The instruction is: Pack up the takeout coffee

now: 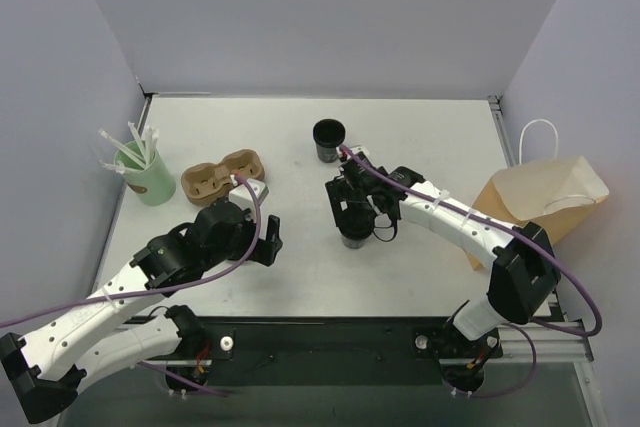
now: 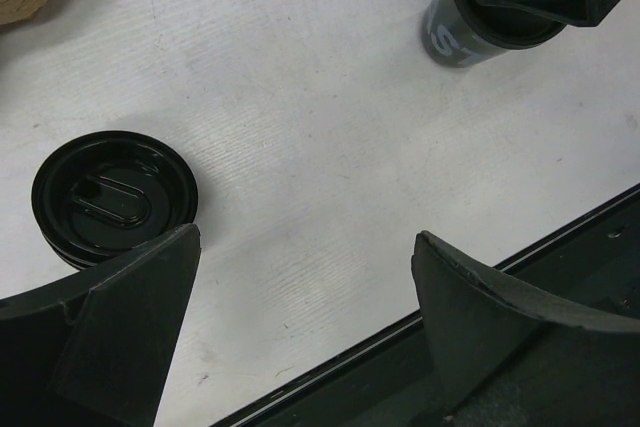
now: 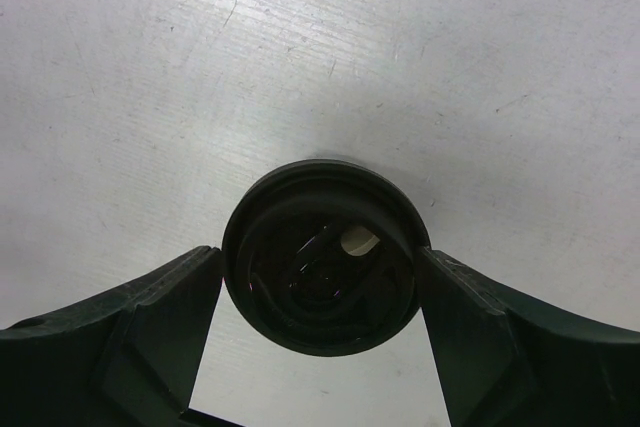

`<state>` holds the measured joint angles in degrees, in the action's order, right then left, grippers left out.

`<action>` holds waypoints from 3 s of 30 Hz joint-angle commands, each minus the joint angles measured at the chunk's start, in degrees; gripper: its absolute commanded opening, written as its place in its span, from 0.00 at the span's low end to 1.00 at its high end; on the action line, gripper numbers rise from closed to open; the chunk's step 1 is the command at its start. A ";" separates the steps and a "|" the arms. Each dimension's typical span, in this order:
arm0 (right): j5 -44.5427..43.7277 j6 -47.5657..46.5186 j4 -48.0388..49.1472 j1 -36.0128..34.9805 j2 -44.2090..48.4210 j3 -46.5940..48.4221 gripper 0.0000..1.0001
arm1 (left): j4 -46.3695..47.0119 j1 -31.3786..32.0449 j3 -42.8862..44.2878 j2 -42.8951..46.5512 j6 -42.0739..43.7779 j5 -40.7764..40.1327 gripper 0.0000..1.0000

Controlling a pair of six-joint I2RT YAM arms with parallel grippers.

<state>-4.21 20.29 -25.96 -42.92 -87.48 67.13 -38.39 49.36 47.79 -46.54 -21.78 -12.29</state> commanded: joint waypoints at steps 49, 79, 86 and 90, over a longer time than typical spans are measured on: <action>-8.01 0.80 -5.60 -3.40 -2.25 2.83 0.80 | 0.16 0.21 1.34 1.37 0.69 -1.59 0.97; -1.68 -7.38 -4.01 23.93 -17.89 23.29 0.63 | 0.51 0.82 0.99 4.35 0.51 -1.50 0.97; -1.50 -7.11 -5.42 24.11 -22.46 27.87 0.69 | 0.51 1.00 0.99 4.71 0.51 -1.68 0.97; -2.12 -7.29 -6.82 24.11 -20.28 29.54 0.80 | 0.51 1.26 0.99 4.71 0.34 -2.12 0.97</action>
<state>-5.72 13.39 -28.75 -18.83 -110.10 93.14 -38.44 50.11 47.79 -42.39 -21.80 -13.32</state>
